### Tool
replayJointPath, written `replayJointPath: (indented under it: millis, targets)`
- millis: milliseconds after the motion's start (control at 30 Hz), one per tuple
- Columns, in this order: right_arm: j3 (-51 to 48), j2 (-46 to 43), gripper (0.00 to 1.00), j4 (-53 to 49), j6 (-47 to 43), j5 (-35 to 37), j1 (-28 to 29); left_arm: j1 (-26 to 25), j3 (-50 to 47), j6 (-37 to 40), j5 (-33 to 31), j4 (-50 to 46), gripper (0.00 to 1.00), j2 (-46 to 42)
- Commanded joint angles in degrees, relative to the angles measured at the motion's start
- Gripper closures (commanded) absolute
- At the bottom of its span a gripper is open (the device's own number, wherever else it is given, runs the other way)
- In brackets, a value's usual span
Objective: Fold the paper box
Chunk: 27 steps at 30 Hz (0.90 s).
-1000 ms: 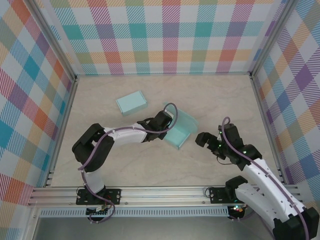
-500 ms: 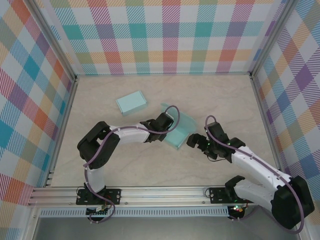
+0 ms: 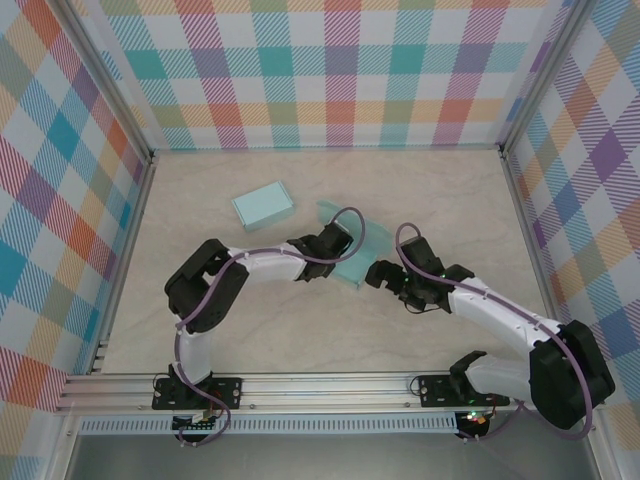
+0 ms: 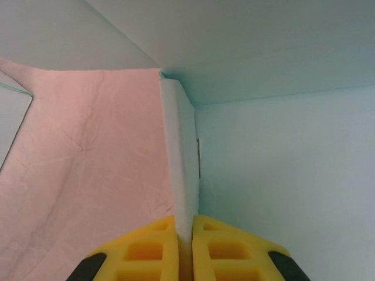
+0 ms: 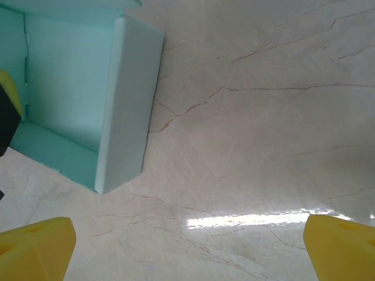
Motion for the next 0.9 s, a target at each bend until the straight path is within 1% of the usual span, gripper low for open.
replayJointPath:
  millis: [0,100,233,333,500,633,700,800,833,867]
  targets:
    - [1.15,-1.35,0.00,-0.95,-0.66,2.11,0.44,0.08,1.51,0.02,-4.26,-8.37,0.90,3.66]
    - [0.86,-3.53,0.01,-2.72,-0.92,3.95,0.45,0.13,3.92,0.15,-5.63,-11.81,0.90,6.04]
    - [0.85,-6.52,0.00,-5.10,-1.67,6.30,0.44,0.04,8.78,-1.67,-7.21,-19.24,0.90,10.38]
    - [1.58,-6.97,0.00,-7.60,-1.88,8.40,0.44,-0.06,12.31,-4.67,-10.70,-25.52,0.95,12.52]
    - [3.34,-3.65,0.00,-9.12,-1.81,10.89,0.44,-1.00,12.48,-9.31,-11.64,-27.51,0.95,11.96]
    - [5.57,0.01,0.00,-8.77,-2.63,10.16,0.44,-2.21,14.27,-12.09,-16.40,-32.54,0.98,13.38]
    - [6.34,1.53,0.00,-8.20,-3.11,9.93,0.45,-2.71,14.02,-13.17,-15.66,-33.19,0.98,13.09]
    - [7.51,3.92,0.00,-6.63,-4.22,9.81,0.39,-3.05,10.76,-15.01,-9.07,-29.60,0.97,9.60]
    - [8.15,4.71,0.00,-6.39,-4.75,9.68,0.44,-3.11,9.45,-15.92,-7.10,-28.30,0.96,8.06]
    - [8.85,5.34,0.00,-6.57,-5.04,9.79,0.44,-3.17,8.38,-16.83,-5.81,-27.28,0.93,6.61]
